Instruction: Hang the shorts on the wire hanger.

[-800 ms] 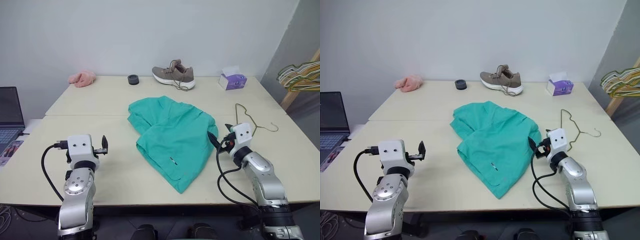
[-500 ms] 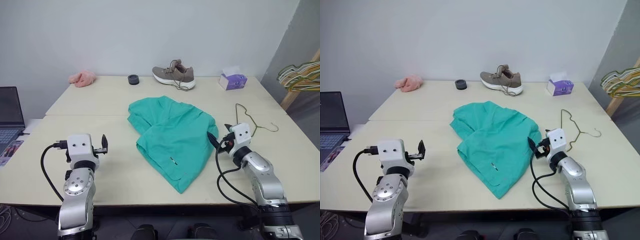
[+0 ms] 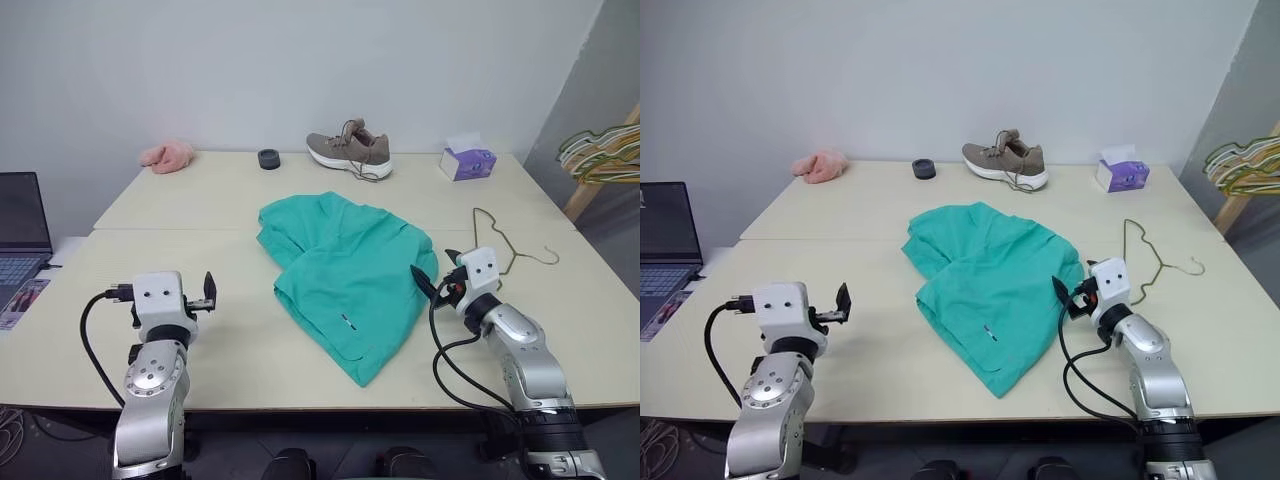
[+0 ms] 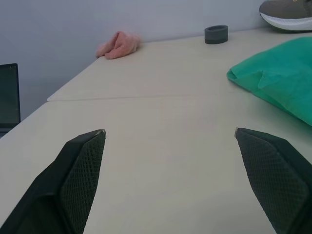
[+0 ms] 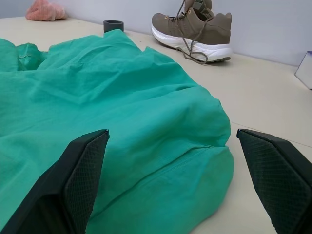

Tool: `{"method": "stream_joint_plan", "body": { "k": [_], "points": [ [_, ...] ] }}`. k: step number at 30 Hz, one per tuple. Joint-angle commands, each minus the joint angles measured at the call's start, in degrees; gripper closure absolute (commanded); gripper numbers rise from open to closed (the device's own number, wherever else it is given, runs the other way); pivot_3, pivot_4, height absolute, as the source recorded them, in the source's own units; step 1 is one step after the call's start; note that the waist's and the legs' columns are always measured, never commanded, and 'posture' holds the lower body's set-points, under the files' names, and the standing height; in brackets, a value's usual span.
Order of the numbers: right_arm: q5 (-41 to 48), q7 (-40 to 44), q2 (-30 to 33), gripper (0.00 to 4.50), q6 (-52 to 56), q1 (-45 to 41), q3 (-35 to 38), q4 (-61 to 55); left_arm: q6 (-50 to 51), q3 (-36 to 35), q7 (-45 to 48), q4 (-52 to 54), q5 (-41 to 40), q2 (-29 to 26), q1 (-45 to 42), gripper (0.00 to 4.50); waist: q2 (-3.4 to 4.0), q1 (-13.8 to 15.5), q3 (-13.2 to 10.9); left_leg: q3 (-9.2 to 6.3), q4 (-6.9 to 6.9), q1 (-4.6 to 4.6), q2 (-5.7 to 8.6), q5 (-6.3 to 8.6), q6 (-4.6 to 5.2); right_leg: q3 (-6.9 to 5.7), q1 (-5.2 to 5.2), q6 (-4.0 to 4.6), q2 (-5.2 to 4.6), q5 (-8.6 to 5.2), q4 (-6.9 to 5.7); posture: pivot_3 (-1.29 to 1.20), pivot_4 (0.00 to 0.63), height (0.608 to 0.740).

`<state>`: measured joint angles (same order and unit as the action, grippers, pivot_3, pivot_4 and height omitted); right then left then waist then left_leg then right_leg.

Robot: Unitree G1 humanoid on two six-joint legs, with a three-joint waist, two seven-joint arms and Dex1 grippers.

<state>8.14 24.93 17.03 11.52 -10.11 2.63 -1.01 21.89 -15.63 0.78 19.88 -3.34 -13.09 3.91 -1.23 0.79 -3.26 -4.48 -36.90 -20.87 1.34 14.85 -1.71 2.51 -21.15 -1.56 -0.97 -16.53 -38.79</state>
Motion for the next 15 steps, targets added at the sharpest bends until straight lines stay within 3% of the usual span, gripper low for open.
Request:
{"method": "stream_joint_plan", "body": {
  "k": [1, 11, 15],
  "points": [
    [0.8, 0.4, 0.1, 0.02, -1.5, -0.9, 0.2, -1.5, -0.7, -0.4, 1.4, 2.5, -1.3, -0.2, -0.2, 0.00, 0.00, 0.1, 0.0, 0.00, 0.00, 0.00, 0.00, 0.00, 0.00, 0.00, 0.00, 0.00, 0.00, 0.00, 0.00, 0.08, 0.000, 0.740],
    [1.9, 2.8, 1.1, 0.02, -0.7, -0.2, 0.2, -3.1, 0.2, 4.3, 14.2, 6.7, -12.5, -0.4, 1.8, 0.00, 0.02, 0.2, 0.0, 0.04, 0.00, -0.01, 0.00, 0.00, 0.00, 0.01, 0.00, 0.03, 0.00, -0.02, 0.04, 0.04, 0.000, 0.740],
    [6.7, 13.4, 7.0, 0.02, 3.8, 2.7, -2.0, -9.9, 8.6, 13.7, 25.4, 9.5, -18.7, -5.5, 1.7, 0.00, 0.15, -0.3, -0.1, 0.04, 0.00, -0.03, 0.04, 0.00, 0.00, 0.02, 0.02, 0.05, 0.07, -0.04, 0.07, -0.02, 0.000, 0.740]
  ]
}}
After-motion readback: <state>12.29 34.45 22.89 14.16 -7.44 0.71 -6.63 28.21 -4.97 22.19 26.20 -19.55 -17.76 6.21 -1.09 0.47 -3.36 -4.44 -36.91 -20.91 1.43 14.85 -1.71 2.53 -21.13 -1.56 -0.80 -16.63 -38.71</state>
